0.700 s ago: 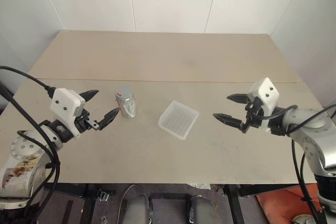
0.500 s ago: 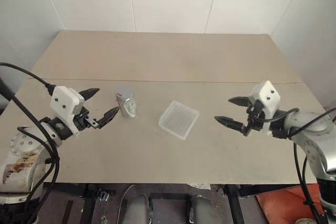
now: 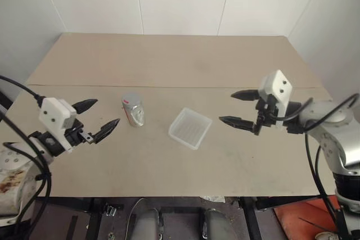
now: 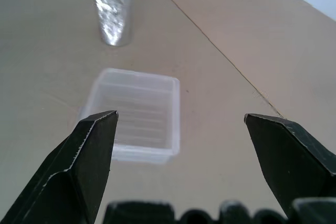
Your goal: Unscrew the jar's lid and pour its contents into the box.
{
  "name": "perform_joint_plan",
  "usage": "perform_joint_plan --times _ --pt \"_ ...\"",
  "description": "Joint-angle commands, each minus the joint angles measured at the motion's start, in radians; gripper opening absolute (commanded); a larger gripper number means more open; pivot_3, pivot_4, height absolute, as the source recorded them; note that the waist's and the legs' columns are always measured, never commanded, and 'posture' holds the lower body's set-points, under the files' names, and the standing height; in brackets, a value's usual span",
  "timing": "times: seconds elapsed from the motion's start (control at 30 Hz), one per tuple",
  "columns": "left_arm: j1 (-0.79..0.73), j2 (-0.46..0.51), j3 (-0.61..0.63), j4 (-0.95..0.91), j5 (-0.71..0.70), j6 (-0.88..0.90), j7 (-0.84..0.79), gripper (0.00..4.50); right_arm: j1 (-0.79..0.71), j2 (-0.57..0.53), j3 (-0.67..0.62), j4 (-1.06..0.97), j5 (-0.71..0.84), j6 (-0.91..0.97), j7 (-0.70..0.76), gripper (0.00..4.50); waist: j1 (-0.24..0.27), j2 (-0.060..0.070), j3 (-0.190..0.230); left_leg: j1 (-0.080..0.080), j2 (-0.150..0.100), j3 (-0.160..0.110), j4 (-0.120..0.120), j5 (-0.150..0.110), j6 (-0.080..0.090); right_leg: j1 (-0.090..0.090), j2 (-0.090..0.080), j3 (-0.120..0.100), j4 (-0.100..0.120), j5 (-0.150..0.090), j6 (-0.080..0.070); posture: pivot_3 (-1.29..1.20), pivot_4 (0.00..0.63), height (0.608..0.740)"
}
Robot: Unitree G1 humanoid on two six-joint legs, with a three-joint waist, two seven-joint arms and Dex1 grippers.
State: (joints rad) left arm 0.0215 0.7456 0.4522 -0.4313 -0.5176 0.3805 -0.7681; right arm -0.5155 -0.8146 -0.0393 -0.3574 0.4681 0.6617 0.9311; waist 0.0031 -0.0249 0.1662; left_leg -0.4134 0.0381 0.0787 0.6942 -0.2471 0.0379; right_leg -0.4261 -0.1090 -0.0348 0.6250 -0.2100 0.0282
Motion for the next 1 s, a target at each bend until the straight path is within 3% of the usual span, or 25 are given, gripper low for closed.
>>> perform_joint_plan --times 0.03,0.27,0.57,1.0 --pt "0.033 0.014 0.051 -0.068 -0.018 0.004 0.007 4.46 -0.058 0.008 0.016 0.002 0.010 -0.044 0.036 4.50 0.001 0.000 0.000 0.000 0.000 0.000 0.000 0.000 0.000 0.000 0.000 0.000 0.000 0.000 0.000 0.00 0.150 0.740" --pt "0.009 0.010 0.006 -0.012 0.002 0.008 0.024 4.46 -0.130 0.042 0.092 0.032 -0.006 -0.056 0.081 4.50 0.007 0.000 0.000 0.000 -0.001 0.000 0.000 0.000 0.000 0.000 0.000 0.000 0.000 0.000 0.000 0.00 0.150 0.740" --pt "-0.169 -0.035 -0.154 0.220 0.066 -0.051 0.004 4.46 -0.143 0.077 0.100 0.026 -0.022 -0.053 0.051 4.50 0.008 0.000 0.000 0.000 -0.002 0.002 0.000 0.000 0.000 0.000 0.000 -0.001 0.001 0.000 0.000 0.00 0.150 0.740" --pt "-0.273 -0.118 -0.242 0.387 0.151 -0.168 0.018 4.46 -0.144 0.090 0.092 -0.012 -0.025 -0.034 0.001 4.50 0.007 0.000 0.000 -0.001 -0.002 0.003 0.000 0.000 0.000 0.000 0.000 -0.001 0.001 0.000 0.000 0.00 0.150 0.740"
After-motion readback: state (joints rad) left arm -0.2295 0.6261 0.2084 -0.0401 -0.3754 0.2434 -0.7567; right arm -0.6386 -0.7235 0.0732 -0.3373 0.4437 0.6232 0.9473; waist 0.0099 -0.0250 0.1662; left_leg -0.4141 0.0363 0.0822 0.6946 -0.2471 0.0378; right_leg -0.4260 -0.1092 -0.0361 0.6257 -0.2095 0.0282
